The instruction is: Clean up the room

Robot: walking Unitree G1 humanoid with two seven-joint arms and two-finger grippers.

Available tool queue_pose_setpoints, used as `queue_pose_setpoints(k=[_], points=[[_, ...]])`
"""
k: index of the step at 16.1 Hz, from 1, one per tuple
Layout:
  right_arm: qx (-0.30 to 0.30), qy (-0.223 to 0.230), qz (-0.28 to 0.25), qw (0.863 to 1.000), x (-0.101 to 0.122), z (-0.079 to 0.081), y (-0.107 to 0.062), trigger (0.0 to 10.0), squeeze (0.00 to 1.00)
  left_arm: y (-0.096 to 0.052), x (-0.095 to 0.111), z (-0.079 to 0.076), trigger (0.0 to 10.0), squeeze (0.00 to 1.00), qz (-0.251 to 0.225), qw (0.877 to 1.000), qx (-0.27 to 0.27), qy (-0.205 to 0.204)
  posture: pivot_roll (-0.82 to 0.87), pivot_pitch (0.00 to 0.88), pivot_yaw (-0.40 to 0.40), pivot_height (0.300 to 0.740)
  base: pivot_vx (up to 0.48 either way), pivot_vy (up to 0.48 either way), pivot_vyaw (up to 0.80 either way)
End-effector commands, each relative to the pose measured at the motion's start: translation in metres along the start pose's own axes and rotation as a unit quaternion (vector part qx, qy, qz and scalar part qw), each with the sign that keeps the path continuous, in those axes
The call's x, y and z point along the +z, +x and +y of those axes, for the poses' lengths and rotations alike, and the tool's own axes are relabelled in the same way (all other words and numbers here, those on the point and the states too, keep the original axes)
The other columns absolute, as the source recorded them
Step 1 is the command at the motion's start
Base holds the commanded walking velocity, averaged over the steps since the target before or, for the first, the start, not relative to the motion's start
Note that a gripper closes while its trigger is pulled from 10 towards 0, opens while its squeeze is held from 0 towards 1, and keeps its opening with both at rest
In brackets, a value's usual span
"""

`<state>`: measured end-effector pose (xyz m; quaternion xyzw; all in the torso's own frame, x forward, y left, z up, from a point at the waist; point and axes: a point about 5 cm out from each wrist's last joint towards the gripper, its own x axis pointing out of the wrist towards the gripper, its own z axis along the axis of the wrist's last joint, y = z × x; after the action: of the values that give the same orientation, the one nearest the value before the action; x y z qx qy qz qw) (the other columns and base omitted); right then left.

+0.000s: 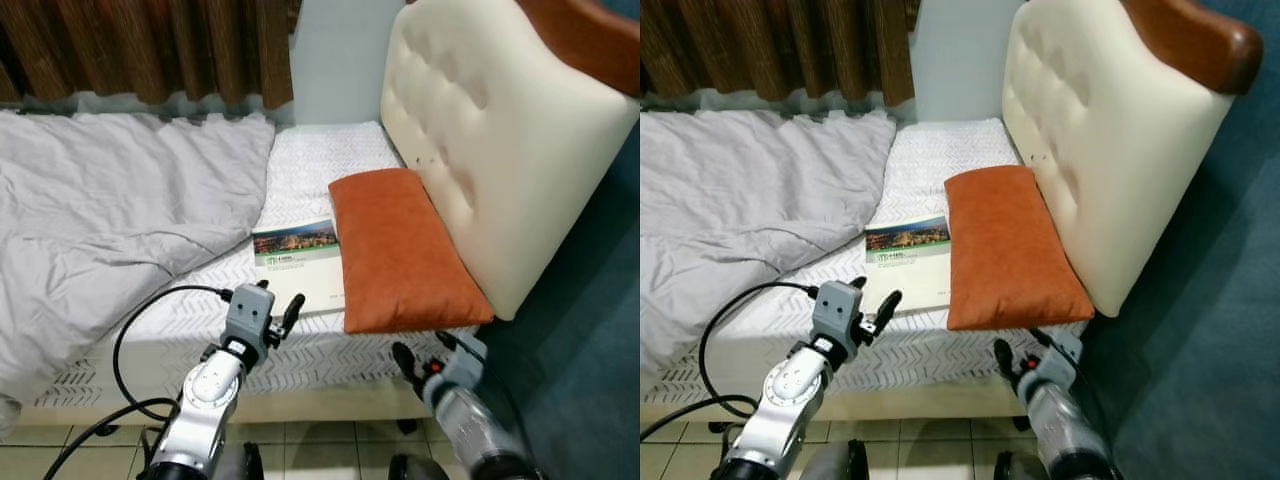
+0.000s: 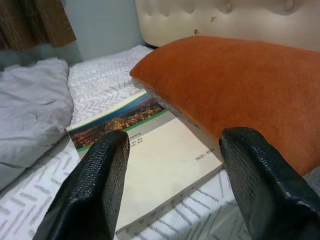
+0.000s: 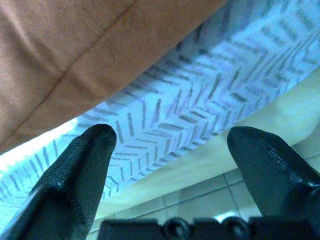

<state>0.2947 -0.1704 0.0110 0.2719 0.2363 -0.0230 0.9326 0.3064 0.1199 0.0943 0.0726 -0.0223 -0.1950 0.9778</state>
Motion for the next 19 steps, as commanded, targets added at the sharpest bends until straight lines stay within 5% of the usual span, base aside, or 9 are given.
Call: queue_pose_setpoints(k=[1, 3, 5, 7, 10, 11, 16, 19], points=[[0.003, -0.011, -0.008, 1.000, 0.006, 0.000, -0.008, 10.0, 1.00, 0.001, -0.001, -0.002, 10.0, 0.00, 0.001, 1.000, -0.004, 0.002, 0.01, 0.000, -0.066, 0.594, 0.000, 0.000, 0.00], [0.001, -0.061, -0.028, 0.998, 0.009, -0.009, -0.029, 10.0, 1.00, 0.000, -0.001, -0.006, 10.0, 0.00, -0.001, 1.000, -0.012, 0.004, -0.01, 0.000, -0.073, 0.594, 0.000, 0.000, 0.00], [0.006, -0.175, -0.063, 0.983, 0.012, -0.021, -0.054, 10.0, 1.00, -0.002, 0.000, -0.015, 10.0, 0.00, -0.005, 0.999, -0.031, 0.009, -0.02, 0.000, -0.079, 0.594, 0.000, 0.000, 0.00], [0.043, -0.323, -0.173, 0.930, 0.025, -0.023, -0.078, 10.0, 1.00, -0.007, 0.000, -0.018, 10.0, 0.00, -0.005, 0.999, -0.035, 0.005, -0.03, 0.000, -0.072, 0.594, 0.000, 0.000, 0.00], [-0.017, -0.339, -0.189, 0.921, 0.027, -0.036, -0.092, 10.0, 1.00, -0.016, -0.005, -0.016, 10.0, 0.00, 0.002, 1.000, -0.006, -0.020, -0.03, 0.000, -0.062, 0.594, 0.000, 0.000, 0.00], [-0.015, -0.338, -0.198, 0.920, 0.028, -0.030, -0.091, 10.0, 0.00, -0.017, -0.006, -0.016, 10.0, 0.00, 0.004, 0.999, 0.014, -0.042, -0.03, 0.000, -0.047, 0.594, 0.000, 0.000, 0.00], [-0.017, -0.263, -0.223, 0.938, 0.053, -0.019, -0.061, 10.0, 0.00, -0.012, -0.016, -0.003, 10.0, 0.00, 0.037, 0.993, 0.075, -0.083, -0.04, 0.000, -0.027, 0.594, 0.000, 0.139, 0.00], [-0.005, -0.270, -0.227, 0.936, 0.055, -0.011, -0.054, 10.0, 0.00, -0.013, -0.015, -0.001, 10.0, 0.00, 0.036, 0.993, 0.080, -0.080, -0.03, 0.000, -0.030, 0.594, 0.000, 0.436, 0.00]])
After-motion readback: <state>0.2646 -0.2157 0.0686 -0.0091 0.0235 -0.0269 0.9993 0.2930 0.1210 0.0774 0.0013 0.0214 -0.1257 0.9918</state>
